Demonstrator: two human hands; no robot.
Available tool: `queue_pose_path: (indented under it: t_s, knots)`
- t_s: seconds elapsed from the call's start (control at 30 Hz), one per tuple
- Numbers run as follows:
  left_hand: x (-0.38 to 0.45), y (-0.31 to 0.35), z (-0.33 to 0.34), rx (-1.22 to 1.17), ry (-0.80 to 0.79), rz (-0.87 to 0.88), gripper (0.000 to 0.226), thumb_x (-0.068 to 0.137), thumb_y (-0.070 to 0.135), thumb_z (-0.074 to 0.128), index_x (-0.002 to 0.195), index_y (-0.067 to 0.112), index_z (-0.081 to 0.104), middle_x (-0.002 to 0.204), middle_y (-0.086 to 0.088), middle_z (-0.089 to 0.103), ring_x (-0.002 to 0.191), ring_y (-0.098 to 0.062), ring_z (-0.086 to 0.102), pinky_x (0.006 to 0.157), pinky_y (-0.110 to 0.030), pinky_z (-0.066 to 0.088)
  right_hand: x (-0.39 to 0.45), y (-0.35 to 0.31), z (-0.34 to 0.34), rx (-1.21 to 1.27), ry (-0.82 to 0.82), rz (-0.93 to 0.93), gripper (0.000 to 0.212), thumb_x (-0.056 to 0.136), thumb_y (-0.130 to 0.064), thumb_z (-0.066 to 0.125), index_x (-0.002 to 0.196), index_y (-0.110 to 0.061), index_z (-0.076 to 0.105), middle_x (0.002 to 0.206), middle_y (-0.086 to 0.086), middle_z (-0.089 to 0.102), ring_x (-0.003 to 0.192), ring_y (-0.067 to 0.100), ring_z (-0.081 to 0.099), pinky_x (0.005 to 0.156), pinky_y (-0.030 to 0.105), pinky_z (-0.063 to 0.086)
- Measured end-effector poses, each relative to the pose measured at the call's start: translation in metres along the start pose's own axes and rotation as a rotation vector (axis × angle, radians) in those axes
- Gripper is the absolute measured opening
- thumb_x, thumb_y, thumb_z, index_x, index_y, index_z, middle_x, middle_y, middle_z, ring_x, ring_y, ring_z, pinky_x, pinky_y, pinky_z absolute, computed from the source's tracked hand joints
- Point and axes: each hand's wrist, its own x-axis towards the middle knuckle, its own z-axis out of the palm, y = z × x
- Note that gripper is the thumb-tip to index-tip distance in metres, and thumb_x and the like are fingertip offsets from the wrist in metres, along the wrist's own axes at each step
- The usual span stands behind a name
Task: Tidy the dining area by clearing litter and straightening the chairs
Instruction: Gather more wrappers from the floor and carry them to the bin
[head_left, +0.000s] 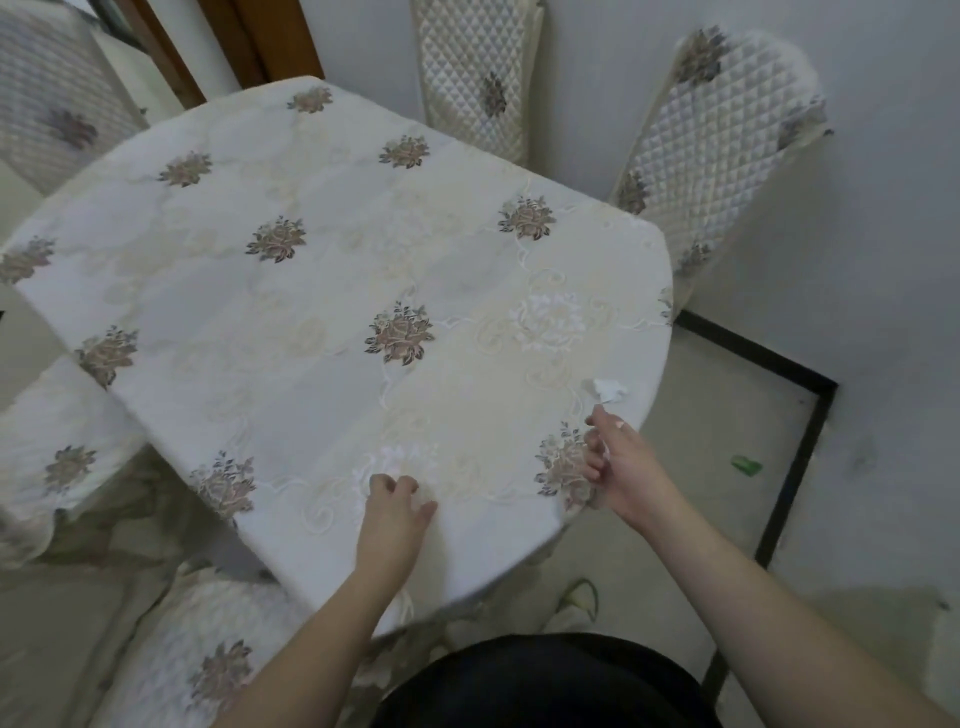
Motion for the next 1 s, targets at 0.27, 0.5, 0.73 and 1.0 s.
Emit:
queue_pose_path:
  t_s: [0.27, 0.5, 0.73, 1.0]
  knots:
    - [0.014, 0.051, 0.008, 0.028, 0.016, -0.076, 0.025, 0.092, 0.023, 0.058, 0.110, 0.005, 0.057, 0.112, -0.010, 0.050, 0.083, -0.021, 0.050, 0.072, -0.029, 0.037, 0.088, -0.042, -0.040, -1.374, -0.082, -0.488, 0.019, 0.090, -0.035, 0.061, 0.098, -0.019, 0.052, 0.070, -0.006, 0.051, 0.062, 0.014, 0.052, 0.062, 0.032, 0.038]
    - [0.021, 0.123, -0.001, -0.223, -0.049, -0.090, 0.007, 0.084, 0.020, 0.059, 0.081, 0.020, 0.052, 0.082, -0.002, 0.064, 0.072, -0.022, 0.063, 0.067, -0.038, 0.050, 0.140, -0.037, -0.051, -1.895, 0.020, -0.566, 0.053, 0.089, -0.050, 0.055, 0.126, -0.014, 0.045, 0.116, 0.013, 0.047, 0.098, 0.030, 0.054, 0.083, 0.039, 0.039]
    - [0.007, 0.145, -0.013, -0.469, -0.118, -0.226, 0.008, 0.089, 0.021, 0.061, 0.088, 0.014, 0.055, 0.083, -0.009, 0.070, 0.063, -0.015, 0.070, 0.064, -0.032, 0.055, 0.154, -0.028, -0.056, -1.877, -0.086, -0.641, 0.039, 0.091, -0.038, 0.059, 0.111, -0.005, 0.054, 0.105, 0.017, 0.049, 0.085, 0.034, 0.054, 0.074, 0.041, 0.042]
    - [0.008, 0.147, -0.020, -0.565, -0.143, -0.296, 0.008, 0.091, 0.017, 0.058, 0.097, 0.013, 0.055, 0.084, -0.013, 0.070, 0.066, -0.022, 0.069, 0.037, -0.011, 0.034, 0.151, -0.051, -0.053, -1.629, -0.199, -0.289, 0.037, 0.098, -0.037, 0.046, 0.110, -0.003, 0.049, 0.100, 0.012, 0.052, 0.092, 0.028, 0.052, 0.071, 0.033, 0.036]
